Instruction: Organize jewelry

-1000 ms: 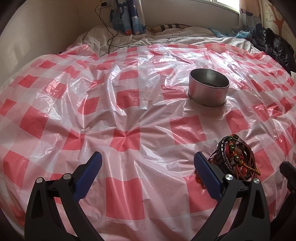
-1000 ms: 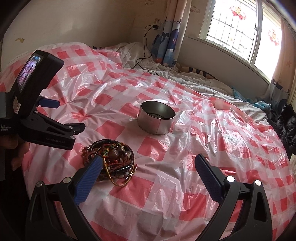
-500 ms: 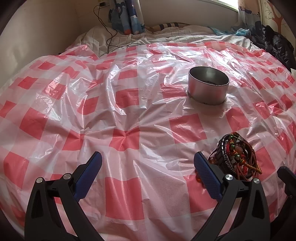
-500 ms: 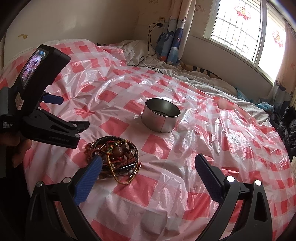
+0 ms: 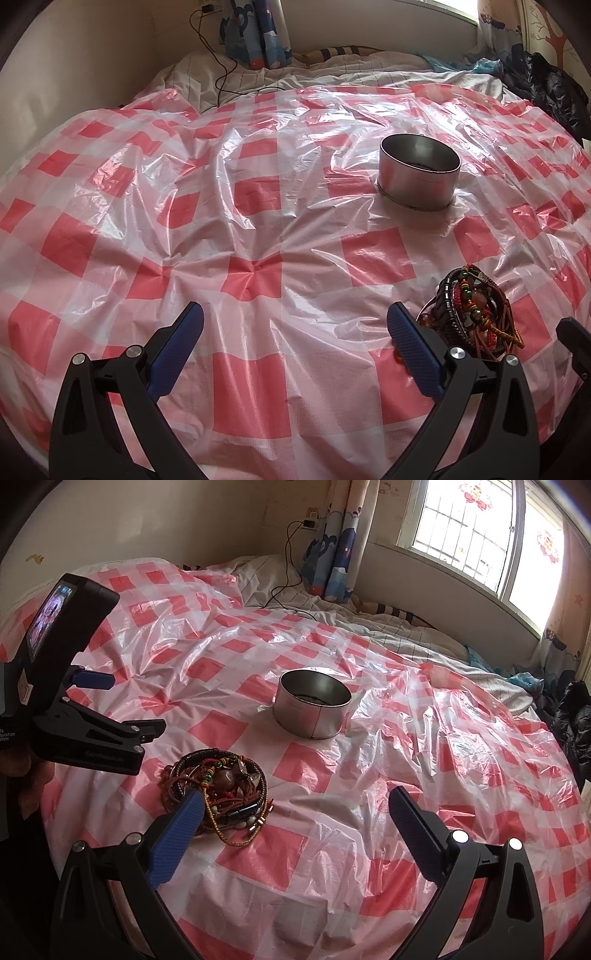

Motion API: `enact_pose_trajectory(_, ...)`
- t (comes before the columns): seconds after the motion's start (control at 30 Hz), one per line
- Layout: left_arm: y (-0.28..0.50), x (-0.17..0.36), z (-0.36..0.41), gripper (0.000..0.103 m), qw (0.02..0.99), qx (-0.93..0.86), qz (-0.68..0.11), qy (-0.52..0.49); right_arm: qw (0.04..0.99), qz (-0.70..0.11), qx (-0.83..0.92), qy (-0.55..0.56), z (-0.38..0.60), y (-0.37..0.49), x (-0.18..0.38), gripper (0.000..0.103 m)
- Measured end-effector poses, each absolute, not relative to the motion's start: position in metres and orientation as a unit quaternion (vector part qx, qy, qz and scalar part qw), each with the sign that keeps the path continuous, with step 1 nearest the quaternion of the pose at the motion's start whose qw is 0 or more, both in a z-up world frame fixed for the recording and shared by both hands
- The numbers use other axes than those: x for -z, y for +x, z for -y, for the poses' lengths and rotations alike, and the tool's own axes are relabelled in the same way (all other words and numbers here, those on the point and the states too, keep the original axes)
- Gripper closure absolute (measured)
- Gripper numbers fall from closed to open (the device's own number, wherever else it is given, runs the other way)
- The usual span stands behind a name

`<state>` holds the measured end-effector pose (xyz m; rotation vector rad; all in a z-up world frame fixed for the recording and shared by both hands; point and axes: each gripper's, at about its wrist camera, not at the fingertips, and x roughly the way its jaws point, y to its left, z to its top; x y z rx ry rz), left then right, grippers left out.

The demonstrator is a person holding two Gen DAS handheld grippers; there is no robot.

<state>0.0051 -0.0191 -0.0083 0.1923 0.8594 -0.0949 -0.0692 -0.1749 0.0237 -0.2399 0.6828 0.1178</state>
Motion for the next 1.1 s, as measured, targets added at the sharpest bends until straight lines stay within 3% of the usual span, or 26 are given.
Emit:
enact_pose_trajectory(0.83,0.003,0.003,0.016,0.008,0.907,0.047,-0.409,0.088,0.902,-0.394,-0.166,-0.062,0.170,-0.066,-0.008,0.008)
enact_pose_trajectory(1.0,0.003,0.002,0.015,0.008,0.908,0.049,-0.408,0.083,0.886,-0.420,-0.184,-0.077,0.162,-0.061,0.003,0.040)
enact_pose_trajectory(1.1,0.003,0.001,0.014,0.008,0.909,0.051,-0.406,0.078,0.877,-0.433,-0.193,-0.083,0.158,-0.058,0.010,0.052)
